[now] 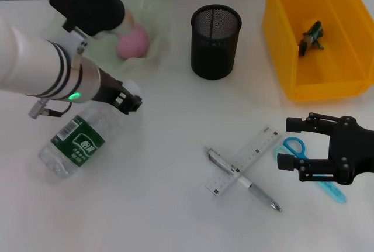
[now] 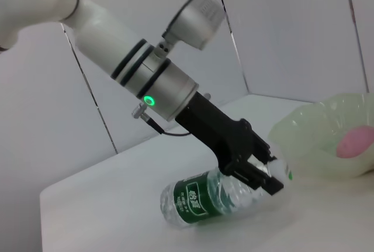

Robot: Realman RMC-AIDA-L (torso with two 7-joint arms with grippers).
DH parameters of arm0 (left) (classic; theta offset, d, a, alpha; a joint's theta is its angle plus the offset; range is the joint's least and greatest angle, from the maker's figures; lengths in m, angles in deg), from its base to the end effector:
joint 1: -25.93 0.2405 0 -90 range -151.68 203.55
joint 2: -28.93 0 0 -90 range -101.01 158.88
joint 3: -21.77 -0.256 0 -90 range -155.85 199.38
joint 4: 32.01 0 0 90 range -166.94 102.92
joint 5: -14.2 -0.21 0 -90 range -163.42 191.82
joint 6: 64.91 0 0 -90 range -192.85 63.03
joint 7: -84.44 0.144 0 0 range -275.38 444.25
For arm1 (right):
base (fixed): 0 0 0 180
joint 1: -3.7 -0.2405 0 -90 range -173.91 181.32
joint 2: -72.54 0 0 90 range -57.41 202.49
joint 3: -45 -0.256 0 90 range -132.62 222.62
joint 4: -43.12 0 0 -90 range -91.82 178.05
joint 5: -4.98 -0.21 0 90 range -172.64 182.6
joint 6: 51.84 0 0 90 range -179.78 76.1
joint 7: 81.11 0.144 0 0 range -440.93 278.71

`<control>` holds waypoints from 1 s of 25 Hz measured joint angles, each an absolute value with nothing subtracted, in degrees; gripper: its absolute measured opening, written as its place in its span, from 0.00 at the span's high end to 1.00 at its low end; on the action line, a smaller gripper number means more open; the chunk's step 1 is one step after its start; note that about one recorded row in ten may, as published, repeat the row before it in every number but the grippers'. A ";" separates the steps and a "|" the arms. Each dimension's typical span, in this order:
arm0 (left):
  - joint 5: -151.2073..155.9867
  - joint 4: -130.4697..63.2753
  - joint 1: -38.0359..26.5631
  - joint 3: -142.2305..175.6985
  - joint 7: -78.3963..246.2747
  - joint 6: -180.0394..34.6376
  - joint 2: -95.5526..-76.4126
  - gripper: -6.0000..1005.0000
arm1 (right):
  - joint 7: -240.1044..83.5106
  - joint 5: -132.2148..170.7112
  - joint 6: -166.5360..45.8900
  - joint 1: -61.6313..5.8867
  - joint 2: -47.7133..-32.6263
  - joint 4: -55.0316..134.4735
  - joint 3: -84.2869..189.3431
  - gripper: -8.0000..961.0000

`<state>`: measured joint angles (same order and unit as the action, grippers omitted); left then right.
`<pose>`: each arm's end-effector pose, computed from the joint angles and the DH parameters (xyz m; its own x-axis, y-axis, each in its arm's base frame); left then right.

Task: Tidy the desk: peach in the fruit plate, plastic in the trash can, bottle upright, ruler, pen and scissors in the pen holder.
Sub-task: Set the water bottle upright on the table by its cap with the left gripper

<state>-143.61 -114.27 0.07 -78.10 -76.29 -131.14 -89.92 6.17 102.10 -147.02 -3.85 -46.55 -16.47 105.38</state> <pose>-0.1823 0.3517 -0.0391 0.8019 0.5880 -0.1060 0.4056 -0.6659 -0.6262 0.2725 0.2482 0.0215 0.7623 -0.3630 -0.5358 -0.4719 -0.8784 -0.0762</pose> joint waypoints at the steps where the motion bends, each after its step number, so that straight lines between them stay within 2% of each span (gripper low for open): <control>1: -143.61 -114.27 0.07 -78.10 -76.29 -131.14 -89.92 0.56 | 6.17 102.10 -147.02 -3.85 -46.55 -16.47 105.38 0.12; 4: -143.55 -115.98 0.92 -77.66 -75.75 -131.44 -89.83 0.56 | 6.21 102.10 -147.02 -3.85 -46.55 -16.53 105.38 0.12; 6: -142.41 -124.87 6.94 -75.00 -71.47 -132.15 -89.74 0.56 | 6.31 102.10 -147.02 -3.85 -46.55 -16.65 105.38 0.12; 10: -142.16 -126.20 7.98 -74.71 -70.73 -132.07 -89.72 0.56 | 6.45 102.10 -147.02 -3.99 -46.55 -16.84 105.38 0.12; 11: -139.61 -129.86 11.10 -72.43 -67.67 -131.96 -89.70 0.56 | 6.48 102.10 -147.03 -4.14 -46.55 -16.88 105.38 0.12; 15: -132.58 -132.04 15.14 -68.05 -61.83 -130.58 -89.72 0.56 | 6.72 102.10 -147.46 -4.74 -46.55 -16.91 105.38 0.12; 25: -125.23 -133.27 18.53 -64.92 -55.45 -129.41 -89.63 0.55 | 7.25 102.10 -147.81 -5.17 -46.55 -17.00 105.30 0.12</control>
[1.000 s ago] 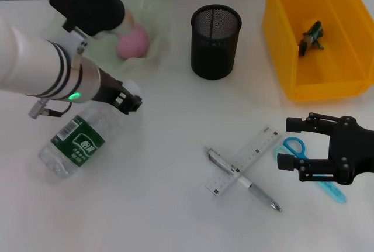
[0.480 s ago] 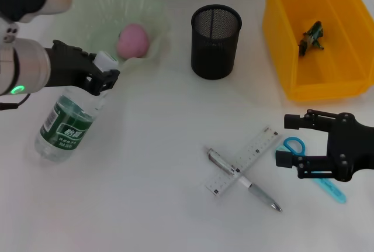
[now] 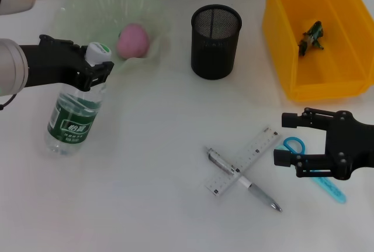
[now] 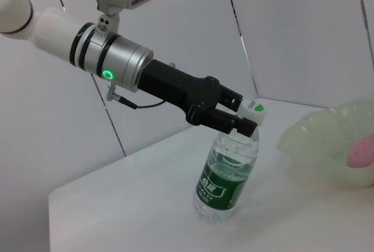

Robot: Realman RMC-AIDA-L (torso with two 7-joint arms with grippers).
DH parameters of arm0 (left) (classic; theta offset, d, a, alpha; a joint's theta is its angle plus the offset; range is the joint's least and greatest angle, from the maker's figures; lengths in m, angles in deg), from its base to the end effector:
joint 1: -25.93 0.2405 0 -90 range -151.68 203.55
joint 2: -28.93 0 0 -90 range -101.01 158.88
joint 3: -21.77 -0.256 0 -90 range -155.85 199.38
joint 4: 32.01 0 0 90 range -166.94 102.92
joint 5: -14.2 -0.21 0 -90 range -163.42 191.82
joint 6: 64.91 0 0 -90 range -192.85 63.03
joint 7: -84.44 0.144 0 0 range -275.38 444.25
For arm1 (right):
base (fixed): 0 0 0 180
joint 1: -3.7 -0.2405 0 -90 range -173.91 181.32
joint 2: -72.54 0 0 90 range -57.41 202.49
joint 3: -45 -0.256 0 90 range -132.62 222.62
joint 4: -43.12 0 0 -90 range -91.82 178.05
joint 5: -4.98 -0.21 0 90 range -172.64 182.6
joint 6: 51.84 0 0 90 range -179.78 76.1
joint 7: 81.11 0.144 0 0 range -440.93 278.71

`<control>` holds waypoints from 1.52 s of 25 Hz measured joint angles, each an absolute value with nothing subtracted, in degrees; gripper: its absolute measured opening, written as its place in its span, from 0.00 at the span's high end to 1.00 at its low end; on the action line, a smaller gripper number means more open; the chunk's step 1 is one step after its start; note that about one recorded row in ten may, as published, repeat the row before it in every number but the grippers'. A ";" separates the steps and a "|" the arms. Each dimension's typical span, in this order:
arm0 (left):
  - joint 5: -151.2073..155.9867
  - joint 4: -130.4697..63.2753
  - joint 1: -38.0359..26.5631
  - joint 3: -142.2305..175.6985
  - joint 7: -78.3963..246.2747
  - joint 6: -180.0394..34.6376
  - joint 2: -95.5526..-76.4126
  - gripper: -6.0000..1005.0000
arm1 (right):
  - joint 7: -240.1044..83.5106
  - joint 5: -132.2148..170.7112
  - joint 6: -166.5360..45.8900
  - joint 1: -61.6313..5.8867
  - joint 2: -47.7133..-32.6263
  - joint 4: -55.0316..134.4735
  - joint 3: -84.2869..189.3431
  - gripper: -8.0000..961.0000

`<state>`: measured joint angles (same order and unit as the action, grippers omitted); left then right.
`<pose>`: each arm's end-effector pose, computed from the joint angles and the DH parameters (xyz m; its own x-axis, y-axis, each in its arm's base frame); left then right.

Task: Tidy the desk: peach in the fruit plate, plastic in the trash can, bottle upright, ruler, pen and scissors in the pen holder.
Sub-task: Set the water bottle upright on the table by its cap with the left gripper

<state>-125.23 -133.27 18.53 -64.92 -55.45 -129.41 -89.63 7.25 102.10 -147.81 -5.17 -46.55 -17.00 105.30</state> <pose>-0.1915 0.3177 0.0376 0.8766 0.4522 0.1645 0.4487 -0.6444 -0.6192 0.2647 0.2535 0.0228 0.7659 -0.3540 -0.5367 -0.4538 -0.8890 -0.0613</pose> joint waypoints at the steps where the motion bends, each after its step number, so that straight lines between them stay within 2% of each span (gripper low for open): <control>1: -124.58 -133.47 18.89 -64.88 -54.76 -129.25 -89.63 0.55 | 7.25 102.10 -147.81 -5.17 -46.55 -17.00 105.29 0.12; 12: -116.83 -132.77 20.81 -61.72 -48.45 -127.26 -89.69 0.55 | 7.31 102.10 -147.81 -5.17 -46.55 -16.93 105.29 0.12; 38: -116.25 -131.75 20.87 -61.65 -47.84 -126.01 -89.63 0.54 | 7.31 102.10 -148.05 -5.35 -46.55 -17.00 105.29 0.12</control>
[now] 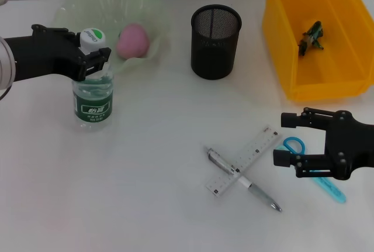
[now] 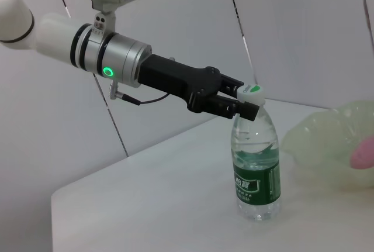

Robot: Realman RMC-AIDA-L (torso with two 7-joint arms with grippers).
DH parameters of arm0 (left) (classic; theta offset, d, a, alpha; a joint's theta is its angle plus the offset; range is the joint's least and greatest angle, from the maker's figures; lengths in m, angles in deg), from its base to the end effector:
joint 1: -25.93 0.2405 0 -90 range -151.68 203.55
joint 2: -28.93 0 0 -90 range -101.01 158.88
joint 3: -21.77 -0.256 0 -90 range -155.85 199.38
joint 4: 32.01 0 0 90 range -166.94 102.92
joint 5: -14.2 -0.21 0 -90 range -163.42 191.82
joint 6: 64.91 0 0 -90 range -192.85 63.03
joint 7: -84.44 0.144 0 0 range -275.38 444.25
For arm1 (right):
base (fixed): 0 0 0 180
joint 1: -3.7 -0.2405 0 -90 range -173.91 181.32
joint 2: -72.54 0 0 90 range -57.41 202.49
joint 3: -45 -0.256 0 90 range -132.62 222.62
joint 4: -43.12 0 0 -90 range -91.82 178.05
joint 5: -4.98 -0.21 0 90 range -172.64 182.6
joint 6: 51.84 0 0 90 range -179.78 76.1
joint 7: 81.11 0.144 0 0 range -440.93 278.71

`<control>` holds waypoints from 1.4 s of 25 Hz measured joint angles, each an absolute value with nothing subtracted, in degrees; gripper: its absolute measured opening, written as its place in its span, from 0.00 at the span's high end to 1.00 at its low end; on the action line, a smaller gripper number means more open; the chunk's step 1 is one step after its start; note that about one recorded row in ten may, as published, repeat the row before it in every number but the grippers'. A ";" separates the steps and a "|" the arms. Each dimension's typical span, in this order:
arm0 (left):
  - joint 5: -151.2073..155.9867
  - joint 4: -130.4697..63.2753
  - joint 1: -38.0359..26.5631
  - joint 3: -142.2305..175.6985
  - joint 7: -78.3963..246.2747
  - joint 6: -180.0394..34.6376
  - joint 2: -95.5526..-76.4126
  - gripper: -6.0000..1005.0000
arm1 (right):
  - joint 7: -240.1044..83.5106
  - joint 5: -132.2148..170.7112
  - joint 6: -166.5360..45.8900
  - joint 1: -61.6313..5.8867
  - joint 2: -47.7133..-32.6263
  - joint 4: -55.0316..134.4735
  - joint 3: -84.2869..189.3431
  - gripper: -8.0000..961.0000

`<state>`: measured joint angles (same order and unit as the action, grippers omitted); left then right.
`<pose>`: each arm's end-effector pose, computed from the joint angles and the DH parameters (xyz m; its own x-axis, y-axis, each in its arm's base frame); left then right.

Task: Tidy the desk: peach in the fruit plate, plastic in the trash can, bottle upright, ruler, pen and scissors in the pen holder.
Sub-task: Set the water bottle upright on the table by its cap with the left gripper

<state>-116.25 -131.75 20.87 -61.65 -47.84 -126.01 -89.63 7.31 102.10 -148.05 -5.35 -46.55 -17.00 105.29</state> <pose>-0.1972 0.3171 0.0476 0.8818 0.3970 0.2546 0.4652 -0.6436 -0.6077 0.2637 0.2538 0.0228 0.7664 -0.3525 -0.5369 -0.4500 -0.8912 -0.0573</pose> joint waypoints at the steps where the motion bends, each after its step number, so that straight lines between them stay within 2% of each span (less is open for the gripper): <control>1: -116.31 -131.84 20.89 -61.64 -47.83 -126.02 -89.62 0.54 | 7.31 102.10 -148.11 -5.35 -46.55 -17.00 105.29 0.12; 35: -112.64 -130.79 20.50 -60.97 -45.02 -125.96 -89.70 0.53 | 7.31 102.10 -148.34 -5.53 -46.46 -16.96 105.29 0.13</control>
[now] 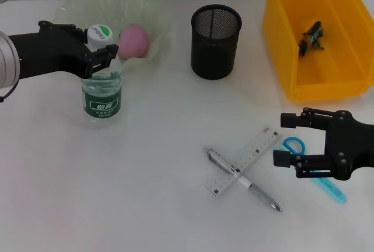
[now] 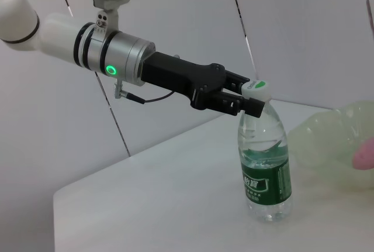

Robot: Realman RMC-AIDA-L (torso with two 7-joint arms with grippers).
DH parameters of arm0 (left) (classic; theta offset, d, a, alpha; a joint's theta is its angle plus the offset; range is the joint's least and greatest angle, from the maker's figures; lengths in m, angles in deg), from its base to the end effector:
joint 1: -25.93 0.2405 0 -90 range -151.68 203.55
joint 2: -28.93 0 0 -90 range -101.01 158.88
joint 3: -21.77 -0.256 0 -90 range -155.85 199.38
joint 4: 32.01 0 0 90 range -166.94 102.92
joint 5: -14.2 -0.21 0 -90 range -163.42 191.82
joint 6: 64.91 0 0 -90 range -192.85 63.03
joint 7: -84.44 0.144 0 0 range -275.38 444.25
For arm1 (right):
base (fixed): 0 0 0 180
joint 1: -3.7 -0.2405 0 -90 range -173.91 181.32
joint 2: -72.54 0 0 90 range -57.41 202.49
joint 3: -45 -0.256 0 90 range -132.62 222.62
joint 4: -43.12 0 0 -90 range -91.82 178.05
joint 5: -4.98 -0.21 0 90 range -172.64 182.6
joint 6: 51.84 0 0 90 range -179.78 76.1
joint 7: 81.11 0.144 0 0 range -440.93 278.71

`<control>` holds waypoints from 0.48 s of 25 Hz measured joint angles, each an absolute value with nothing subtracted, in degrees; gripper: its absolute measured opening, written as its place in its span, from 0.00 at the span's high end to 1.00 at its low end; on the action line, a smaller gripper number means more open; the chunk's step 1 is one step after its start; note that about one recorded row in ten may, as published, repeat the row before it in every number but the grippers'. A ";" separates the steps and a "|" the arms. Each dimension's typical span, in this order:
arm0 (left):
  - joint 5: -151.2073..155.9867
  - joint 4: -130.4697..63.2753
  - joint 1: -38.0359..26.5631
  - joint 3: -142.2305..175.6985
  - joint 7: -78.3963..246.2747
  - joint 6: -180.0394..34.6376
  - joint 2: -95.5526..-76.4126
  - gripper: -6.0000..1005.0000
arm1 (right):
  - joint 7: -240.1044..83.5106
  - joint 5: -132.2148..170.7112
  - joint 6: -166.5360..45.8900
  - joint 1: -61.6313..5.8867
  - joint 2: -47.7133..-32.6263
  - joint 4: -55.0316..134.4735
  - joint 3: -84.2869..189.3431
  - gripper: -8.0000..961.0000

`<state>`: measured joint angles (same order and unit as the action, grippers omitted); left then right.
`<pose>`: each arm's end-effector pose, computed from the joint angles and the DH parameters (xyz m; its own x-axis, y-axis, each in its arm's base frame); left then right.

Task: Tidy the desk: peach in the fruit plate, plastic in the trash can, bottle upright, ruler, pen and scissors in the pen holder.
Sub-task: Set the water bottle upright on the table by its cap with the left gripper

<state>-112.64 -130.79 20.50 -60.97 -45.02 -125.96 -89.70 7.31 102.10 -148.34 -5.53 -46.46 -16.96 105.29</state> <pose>-0.1930 0.3181 0.0467 0.8865 0.3689 0.2793 0.4617 -0.6661 -0.5857 0.2629 0.2540 0.0232 0.7680 -0.3505 -0.5361 -0.4453 -0.8938 -0.0536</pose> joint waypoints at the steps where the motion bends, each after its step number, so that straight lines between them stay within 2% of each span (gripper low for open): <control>1: -112.63 -130.50 20.42 -61.13 -45.00 -125.71 -89.71 0.53 | 7.31 102.10 -148.34 -5.52 -46.46 -16.97 105.28 0.13; 12: -112.61 -129.87 20.33 -61.64 -44.88 -124.88 -89.70 0.52 | 7.31 102.12 -148.32 -5.52 -46.46 -16.67 105.20 0.13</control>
